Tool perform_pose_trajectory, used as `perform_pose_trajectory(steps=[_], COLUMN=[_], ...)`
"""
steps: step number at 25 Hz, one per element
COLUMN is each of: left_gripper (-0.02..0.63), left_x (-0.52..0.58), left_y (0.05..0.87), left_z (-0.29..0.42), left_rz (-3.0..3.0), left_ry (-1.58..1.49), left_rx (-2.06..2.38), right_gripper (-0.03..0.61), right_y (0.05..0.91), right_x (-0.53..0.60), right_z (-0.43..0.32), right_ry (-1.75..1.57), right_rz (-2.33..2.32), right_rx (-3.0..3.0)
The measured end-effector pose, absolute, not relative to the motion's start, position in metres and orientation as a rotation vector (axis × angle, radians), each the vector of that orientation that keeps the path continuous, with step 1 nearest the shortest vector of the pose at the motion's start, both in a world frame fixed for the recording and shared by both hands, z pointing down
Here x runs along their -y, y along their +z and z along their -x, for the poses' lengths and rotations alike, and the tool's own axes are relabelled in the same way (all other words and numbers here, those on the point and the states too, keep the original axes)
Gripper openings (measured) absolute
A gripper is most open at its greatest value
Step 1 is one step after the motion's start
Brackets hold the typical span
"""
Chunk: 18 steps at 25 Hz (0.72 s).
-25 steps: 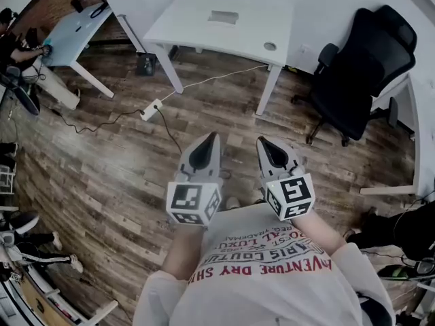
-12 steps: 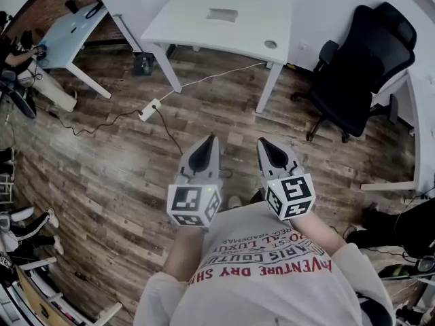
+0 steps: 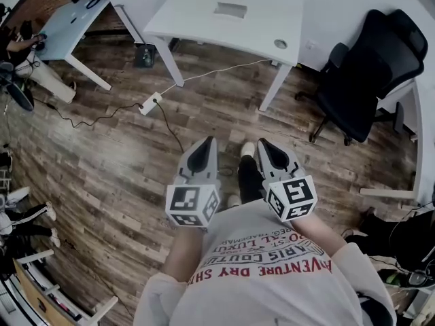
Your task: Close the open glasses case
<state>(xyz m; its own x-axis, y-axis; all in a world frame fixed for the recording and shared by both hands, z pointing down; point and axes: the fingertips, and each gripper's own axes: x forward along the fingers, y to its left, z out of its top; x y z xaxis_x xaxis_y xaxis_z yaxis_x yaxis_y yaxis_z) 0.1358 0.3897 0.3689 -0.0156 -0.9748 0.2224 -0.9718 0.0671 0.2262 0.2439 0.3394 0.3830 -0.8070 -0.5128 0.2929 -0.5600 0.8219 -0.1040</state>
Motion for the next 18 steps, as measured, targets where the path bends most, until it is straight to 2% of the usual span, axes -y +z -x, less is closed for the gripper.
perform_pose_trajectory(steps=[9,18], left_gripper=[-0.002,-0.002], left_x=[-0.309,-0.183], left_y=[0.379,0.364], left_z=[-0.084,-0.032], left_rz=[-1.882,-1.873], left_ry=[0.035,0.038], left_rx=[2.053,2.067], right_gripper=[0.012,0.012], right_y=[0.391,0.378], right_x=[-0.252,-0.122], right_z=[-0.186,-0.141], right_ry=[0.311,0.3], right_rz=[-0.747,-0.723], right_rx=[2.749,2.751])
